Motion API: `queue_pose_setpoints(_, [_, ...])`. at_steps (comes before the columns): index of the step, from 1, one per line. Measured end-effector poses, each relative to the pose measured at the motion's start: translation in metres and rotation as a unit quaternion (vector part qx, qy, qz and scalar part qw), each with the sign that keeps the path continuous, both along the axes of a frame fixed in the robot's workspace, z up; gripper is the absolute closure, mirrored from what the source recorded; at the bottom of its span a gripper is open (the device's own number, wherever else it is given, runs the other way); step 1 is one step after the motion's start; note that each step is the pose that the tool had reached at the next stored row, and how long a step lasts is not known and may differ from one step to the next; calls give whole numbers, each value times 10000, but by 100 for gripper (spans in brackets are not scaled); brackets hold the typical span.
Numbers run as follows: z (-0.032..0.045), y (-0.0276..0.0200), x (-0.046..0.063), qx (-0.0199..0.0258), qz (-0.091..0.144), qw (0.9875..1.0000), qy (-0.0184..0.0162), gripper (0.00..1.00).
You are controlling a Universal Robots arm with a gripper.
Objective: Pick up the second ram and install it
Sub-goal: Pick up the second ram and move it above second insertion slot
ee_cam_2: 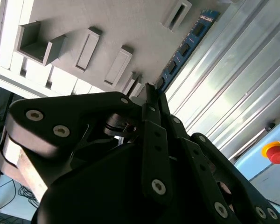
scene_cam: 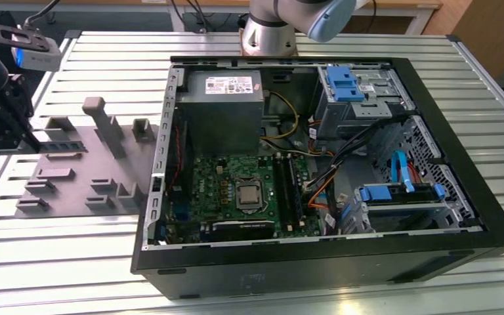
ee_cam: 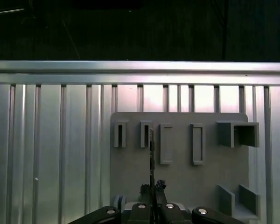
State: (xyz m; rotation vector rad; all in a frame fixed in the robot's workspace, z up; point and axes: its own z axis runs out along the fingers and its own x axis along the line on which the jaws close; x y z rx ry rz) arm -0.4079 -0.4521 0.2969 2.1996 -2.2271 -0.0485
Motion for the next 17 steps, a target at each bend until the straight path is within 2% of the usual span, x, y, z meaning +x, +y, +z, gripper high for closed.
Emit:
queue_pose_setpoints(6, [76, 0, 0, 0, 0, 10000, 0, 86])
queue_pose_setpoints(17, [151, 0, 0, 0, 0, 10000, 0, 86])
